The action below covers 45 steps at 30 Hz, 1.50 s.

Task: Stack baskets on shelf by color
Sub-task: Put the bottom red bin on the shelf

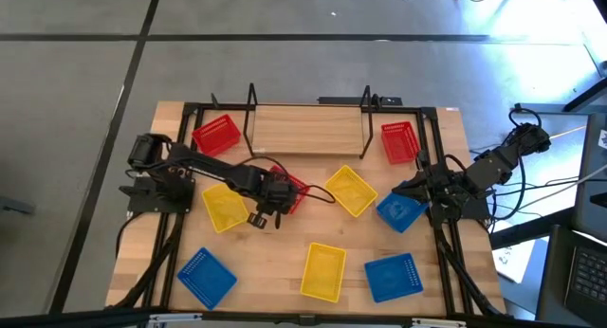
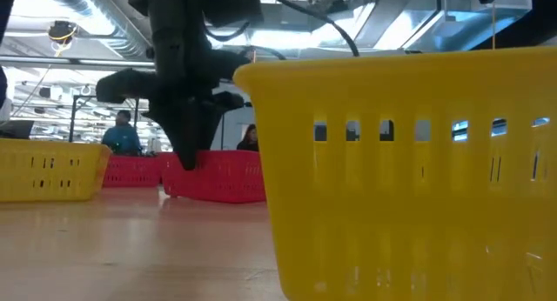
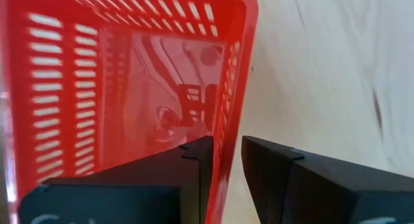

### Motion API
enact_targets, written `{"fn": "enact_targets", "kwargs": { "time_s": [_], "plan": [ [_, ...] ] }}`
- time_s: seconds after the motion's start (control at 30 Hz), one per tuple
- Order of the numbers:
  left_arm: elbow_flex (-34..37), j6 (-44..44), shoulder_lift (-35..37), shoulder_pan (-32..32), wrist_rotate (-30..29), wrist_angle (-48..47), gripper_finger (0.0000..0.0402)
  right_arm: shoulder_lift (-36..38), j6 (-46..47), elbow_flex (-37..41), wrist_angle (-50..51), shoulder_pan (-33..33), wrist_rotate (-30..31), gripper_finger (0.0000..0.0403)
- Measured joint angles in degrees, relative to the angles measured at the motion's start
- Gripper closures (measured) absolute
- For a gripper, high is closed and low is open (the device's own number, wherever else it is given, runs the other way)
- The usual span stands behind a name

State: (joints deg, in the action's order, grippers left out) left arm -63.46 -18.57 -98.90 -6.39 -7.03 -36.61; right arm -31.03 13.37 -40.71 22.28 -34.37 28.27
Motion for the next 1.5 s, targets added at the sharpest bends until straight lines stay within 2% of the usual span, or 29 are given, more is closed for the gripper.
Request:
{"fn": "enact_targets", "kwargs": {
  "time_s": [0.23, 0.37, 0.43, 0.57, 0.83, 0.97, 1.13, 1.23, 1.4, 1.5],
  "plan": [
    [-0.02, -0.02, -2.61, -0.02, 0.02, 1.91, 0.0332, 0.00, 0.02, 0.00, -0.20, 0.00, 0.00, 0.0391],
    [-0.08, 1.03, -2.90, -0.02, 0.02, 2.37, 0.0379, 0.00, -0.13, 0.00, -0.20, 0.01, 0.00, 0.0391],
    [-0.18, 4.60, -2.39, 0.15, 0.11, 1.70, 0.0395, 0.00, -0.16, 0.00, -0.20, 0.00, 0.01, 0.0391],
    [-3.40, 12.15, -1.74, 1.25, 1.63, 0.53, 0.0400, 0.00, -0.22, 0.00, 0.35, 0.00, 0.09, 0.0391],
    [-15.69, 25.32, -1.61, 3.69, 1.76, -11.21, 0.0401, -0.12, -1.87, 0.00, 0.72, 0.00, 0.81, 0.0391],
    [-21.18, 32.99, -1.61, 5.81, 1.40, -13.58, 0.0401, -0.34, -1.92, 0.00, 1.69, 0.00, 7.18, 0.0391],
    [-26.96, 45.02, -1.55, 9.72, -4.41, -15.61, 0.0401, -1.26, -1.86, 0.00, 1.83, 0.00, 17.38, 0.0391],
    [-28.71, 51.18, -1.56, 13.09, -7.70, -15.49, 0.0401, -1.53, -1.86, 0.00, 1.72, 0.00, 21.34, 0.0391],
    [-29.29, 60.34, -1.92, 20.79, -10.46, -13.43, 0.0401, -1.47, -1.90, 0.00, 1.60, 0.00, 23.15, 0.0391],
    [-29.27, 63.02, -3.54, 25.23, -9.55, -11.50, 0.0401, -1.46, -1.98, 0.00, 1.62, 0.01, 23.16, 0.0391]
  ]
}}
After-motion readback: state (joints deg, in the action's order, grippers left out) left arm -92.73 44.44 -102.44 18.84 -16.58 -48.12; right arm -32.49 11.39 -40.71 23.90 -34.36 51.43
